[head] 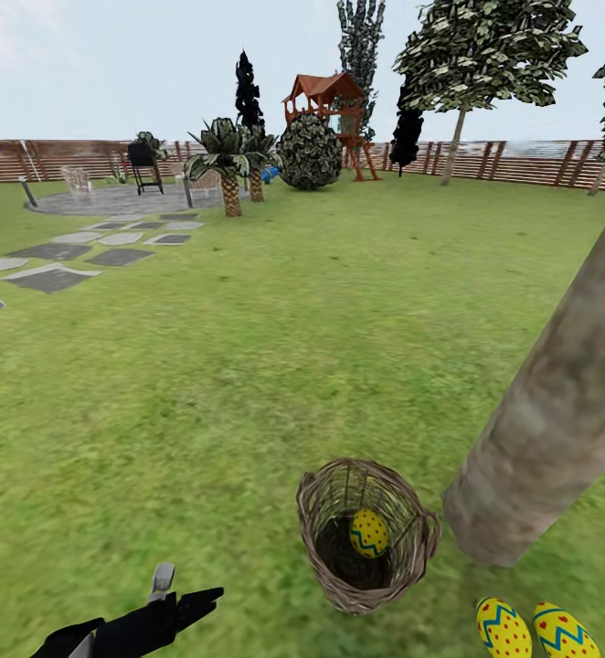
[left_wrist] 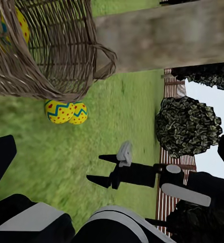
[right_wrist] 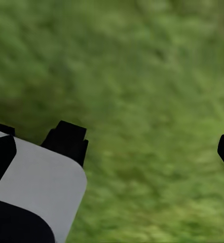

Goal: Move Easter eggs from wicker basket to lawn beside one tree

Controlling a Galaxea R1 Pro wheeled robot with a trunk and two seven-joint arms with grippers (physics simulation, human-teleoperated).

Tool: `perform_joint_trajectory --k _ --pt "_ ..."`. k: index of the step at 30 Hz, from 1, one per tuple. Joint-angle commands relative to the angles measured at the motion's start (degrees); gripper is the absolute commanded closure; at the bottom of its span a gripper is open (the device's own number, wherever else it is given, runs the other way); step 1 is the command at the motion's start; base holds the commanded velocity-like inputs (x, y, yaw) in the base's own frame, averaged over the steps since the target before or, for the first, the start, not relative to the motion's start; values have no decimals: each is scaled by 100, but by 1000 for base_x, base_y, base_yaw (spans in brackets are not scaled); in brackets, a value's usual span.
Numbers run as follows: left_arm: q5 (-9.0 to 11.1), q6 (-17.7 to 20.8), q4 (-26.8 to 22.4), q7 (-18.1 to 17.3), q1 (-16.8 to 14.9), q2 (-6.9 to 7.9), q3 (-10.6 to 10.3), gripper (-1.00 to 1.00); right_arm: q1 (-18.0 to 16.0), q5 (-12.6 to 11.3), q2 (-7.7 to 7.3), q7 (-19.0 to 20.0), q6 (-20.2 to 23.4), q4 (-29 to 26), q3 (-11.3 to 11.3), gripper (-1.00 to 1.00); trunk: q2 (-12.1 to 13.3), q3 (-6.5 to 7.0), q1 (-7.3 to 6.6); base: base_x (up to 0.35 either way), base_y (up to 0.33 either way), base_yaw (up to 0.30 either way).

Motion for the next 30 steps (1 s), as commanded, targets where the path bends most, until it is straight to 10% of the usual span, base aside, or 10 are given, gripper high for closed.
perform_joint_trajectory --k 1,11,21,30 --pt "52 60 -1 -7 -4 5 -35 -100 -1 54 0 25 9 -10 -42 -100 -2 -5 -1 4 3 0" --pt "52 60 -1 -7 -4 5 -35 -100 -23 59 -20 230 351 -193 -28 -100 -2 -5 -1 0 0 0" --pt "52 60 -1 -7 -4 5 -35 -100 -27 62 -54 3062 1378 -2117 -38 -100 -2 -5 -1 0 0 0" --pt "52 60 -3 -6 -4 -3 -35 -100 -19 25 -284 3983 1964 -2961 -61 -100 -2 -5 -1 0 0 0"
